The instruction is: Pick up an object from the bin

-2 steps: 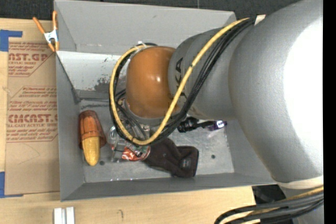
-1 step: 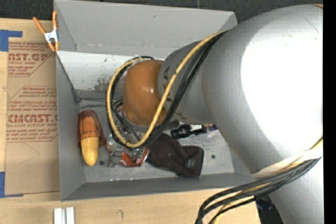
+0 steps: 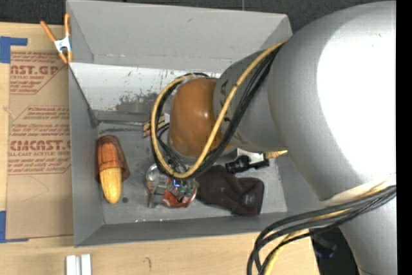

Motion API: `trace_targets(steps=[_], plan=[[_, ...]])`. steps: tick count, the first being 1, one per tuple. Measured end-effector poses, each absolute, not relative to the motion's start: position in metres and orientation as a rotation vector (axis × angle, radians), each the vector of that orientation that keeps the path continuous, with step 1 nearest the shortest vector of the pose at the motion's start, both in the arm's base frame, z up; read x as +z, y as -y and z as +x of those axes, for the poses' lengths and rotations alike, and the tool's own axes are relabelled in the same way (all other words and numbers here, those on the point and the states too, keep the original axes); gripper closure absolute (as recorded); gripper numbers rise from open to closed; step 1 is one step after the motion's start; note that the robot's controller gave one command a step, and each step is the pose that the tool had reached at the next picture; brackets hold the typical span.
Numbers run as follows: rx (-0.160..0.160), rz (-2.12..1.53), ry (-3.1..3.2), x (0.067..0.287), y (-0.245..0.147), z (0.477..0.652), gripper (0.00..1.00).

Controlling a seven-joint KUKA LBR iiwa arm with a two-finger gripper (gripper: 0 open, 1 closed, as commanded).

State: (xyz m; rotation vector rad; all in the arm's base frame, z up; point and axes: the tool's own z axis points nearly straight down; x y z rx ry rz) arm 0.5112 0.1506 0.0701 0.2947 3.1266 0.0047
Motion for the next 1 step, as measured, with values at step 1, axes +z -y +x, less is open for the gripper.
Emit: trace_targets(steps=[1], plan=[[-0.003,0.278,-3.136,0.1219,-0.1387,0.5049,1.0]])
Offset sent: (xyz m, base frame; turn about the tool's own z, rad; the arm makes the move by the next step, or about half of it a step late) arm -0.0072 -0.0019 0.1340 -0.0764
